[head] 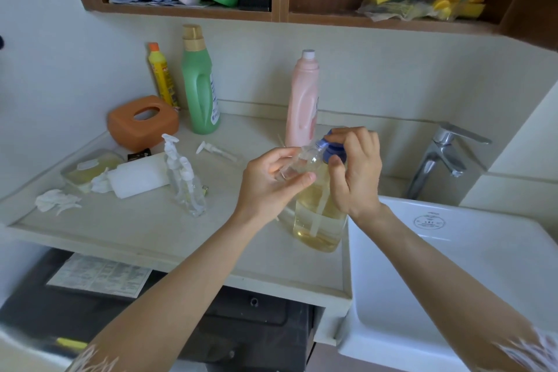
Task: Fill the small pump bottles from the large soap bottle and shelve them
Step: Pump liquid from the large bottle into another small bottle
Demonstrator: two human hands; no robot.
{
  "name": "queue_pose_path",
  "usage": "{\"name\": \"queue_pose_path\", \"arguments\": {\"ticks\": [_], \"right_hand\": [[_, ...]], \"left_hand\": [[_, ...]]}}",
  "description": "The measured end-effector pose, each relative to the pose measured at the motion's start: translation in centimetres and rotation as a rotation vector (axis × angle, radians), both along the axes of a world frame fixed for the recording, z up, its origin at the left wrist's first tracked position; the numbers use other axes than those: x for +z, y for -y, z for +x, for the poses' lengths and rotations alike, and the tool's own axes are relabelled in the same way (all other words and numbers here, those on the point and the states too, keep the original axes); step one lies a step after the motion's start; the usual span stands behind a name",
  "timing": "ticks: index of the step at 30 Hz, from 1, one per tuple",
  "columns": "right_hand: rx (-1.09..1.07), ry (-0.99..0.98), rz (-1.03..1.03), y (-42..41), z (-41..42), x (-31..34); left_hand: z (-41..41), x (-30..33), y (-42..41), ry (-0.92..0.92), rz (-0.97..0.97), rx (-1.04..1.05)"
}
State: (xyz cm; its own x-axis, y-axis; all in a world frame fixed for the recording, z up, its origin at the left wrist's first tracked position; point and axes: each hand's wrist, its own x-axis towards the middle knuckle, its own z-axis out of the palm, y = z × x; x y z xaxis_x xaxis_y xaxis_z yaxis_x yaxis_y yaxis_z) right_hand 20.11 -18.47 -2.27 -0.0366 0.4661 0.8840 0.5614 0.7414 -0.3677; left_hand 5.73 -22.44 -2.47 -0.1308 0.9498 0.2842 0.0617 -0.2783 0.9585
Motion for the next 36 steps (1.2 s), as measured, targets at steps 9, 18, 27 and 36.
{"name": "queue_pose_path", "arguments": {"ticks": [9,18,27,36], "right_hand": [[0.072,0.068,0.003,-0.1,1.7,2.2],[0.017,0.062,0.109,-1.1,0.3,-1.2],[0.006,0.073,-0.036,0.4,0.5,0.8],[0.068,0.049,0.035,0.3,1.1,0.9]], "left_hand": [[0.5,1.2,0.0,0.053,0.034,-0.005],[0.4,0.4,-0.2,0.030,0.045,-0.018],[0.2,0.9,-0.1,0.004,-0.012,-0.014],[0.7,0.7,-0.2,0.075,0.069,-0.001]]}}
